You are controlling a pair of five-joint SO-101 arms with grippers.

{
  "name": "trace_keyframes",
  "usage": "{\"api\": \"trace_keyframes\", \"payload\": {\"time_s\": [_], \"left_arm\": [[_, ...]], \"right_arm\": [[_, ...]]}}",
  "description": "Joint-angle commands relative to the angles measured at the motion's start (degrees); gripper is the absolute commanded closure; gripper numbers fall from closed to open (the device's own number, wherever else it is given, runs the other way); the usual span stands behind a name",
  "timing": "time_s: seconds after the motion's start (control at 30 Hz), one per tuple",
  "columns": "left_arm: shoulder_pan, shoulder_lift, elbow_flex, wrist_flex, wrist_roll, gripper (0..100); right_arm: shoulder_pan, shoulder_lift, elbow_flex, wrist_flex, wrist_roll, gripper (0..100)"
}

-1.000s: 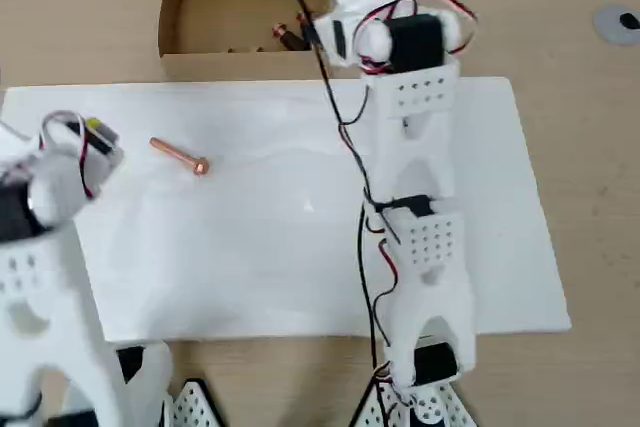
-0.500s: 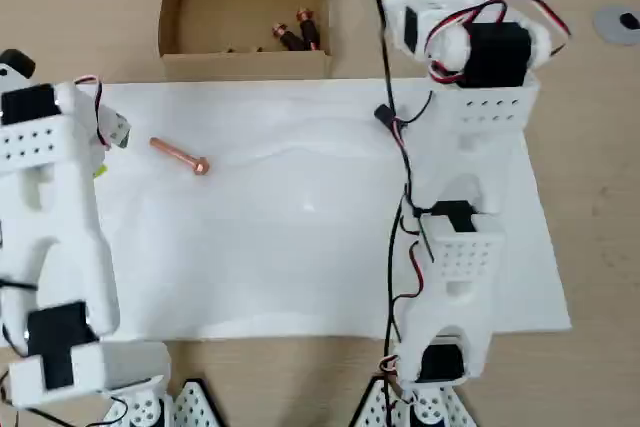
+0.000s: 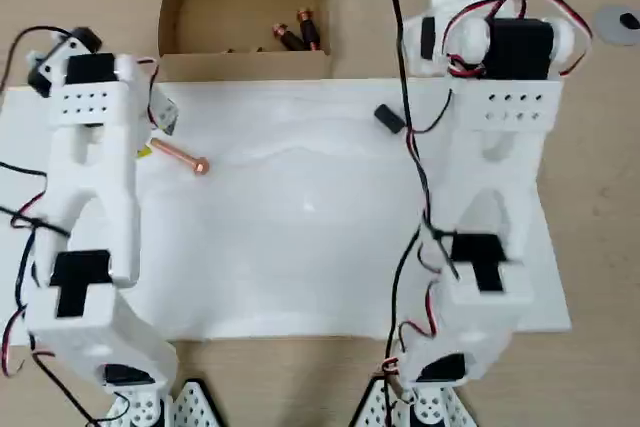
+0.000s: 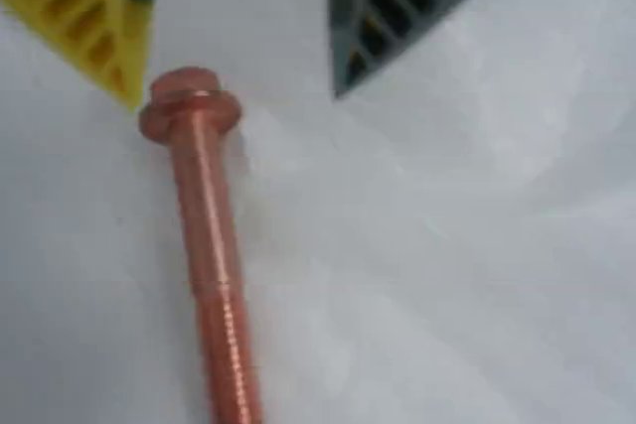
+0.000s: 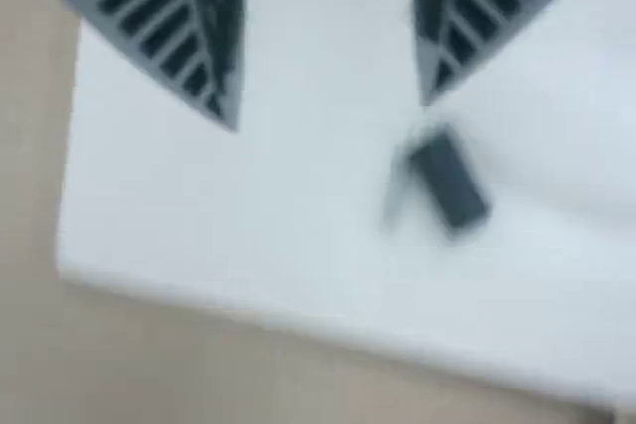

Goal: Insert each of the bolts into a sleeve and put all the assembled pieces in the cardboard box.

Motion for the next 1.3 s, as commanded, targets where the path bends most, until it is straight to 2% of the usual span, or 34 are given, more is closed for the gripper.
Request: {"api": "trace_keyframes", "payload": {"time_s": [0.0, 0.37, 0.6, 1.0, 1.27], "left_arm": [[1.1, 1.0, -3.1, -0.7, 0.4, 86], [5.5, 3.9, -6.0, -0.5, 7.1, 86], [6.0, 6.8, -5.7, -0.6, 16.6, 86], [5.9, 13.8, -6.0, -4.4, 19.6, 86], [5.9, 15.3, -5.7, -8.1, 21.7, 86]], "right_arm": [[1.1, -10.9, 11.6, 0.7, 0.4, 85.0], [1.1, -29.7, 28.6, -0.2, 0.4, 85.0], [1.1, -36.8, 38.5, -1.1, 0.4, 85.0], [1.1, -47.9, 51.7, -8.4, 0.4, 85.0], [1.1, -52.3, 55.1, -8.7, 0.5, 85.0]]}}
